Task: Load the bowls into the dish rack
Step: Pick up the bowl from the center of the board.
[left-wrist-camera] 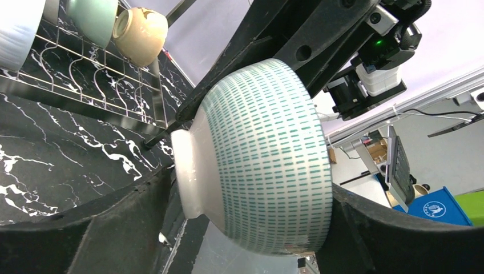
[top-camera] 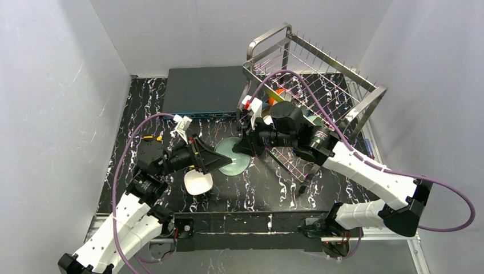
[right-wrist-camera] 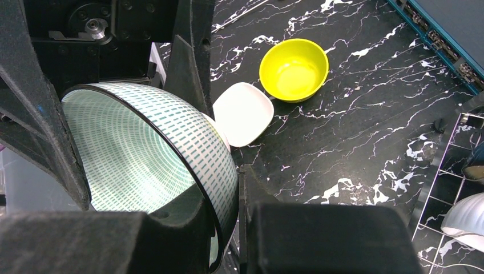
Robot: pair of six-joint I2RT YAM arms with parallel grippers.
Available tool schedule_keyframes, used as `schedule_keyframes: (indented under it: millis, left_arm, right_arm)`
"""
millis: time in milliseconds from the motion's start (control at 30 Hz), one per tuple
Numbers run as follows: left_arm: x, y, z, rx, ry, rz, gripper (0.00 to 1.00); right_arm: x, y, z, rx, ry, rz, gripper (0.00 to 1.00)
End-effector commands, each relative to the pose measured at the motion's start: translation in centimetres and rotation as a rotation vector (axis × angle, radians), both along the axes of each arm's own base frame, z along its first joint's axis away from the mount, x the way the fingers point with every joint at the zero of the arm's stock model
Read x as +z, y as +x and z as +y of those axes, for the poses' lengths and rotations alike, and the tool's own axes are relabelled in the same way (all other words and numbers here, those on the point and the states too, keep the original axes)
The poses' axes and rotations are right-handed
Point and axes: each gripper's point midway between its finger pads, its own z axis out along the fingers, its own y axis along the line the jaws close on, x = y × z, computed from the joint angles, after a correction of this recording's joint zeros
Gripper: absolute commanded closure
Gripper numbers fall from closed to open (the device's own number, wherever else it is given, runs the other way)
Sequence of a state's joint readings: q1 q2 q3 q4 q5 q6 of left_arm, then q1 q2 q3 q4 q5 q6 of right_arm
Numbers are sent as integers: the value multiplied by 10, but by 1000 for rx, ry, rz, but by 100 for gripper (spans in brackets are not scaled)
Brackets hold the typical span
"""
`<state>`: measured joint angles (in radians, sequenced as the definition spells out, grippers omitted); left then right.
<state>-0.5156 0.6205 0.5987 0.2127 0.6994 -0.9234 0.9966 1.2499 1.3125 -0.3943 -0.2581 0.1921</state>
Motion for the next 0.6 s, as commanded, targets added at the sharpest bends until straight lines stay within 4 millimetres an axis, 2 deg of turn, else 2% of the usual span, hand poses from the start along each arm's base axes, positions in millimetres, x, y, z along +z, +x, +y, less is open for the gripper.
schedule_keyframes:
  millis: [0, 100, 333, 367, 400, 567]
  left_arm:
    - [15, -11, -4, -67, -19, -30, 24]
    - [11, -12, -6, -86, -11, -15, 39]
    - [5, -10, -8, -89, 1, 1, 96]
    - [4, -9, -9, -87, 3, 0, 100]
    - [4, -9, -8, -83, 3, 2, 100]
    - [1, -7, -8, -69, 5, 3, 100]
  right_arm:
    - [36, 3, 10, 4, 126, -41, 99]
    - [35, 6, 9, -17, 124, -45, 99]
    - [31, 14, 7, -59, 105, -55, 99]
    - [30, 15, 7, -64, 102, -55, 99]
    - [29, 16, 6, -71, 98, -54, 97]
    - [29, 19, 4, -94, 93, -58, 76]
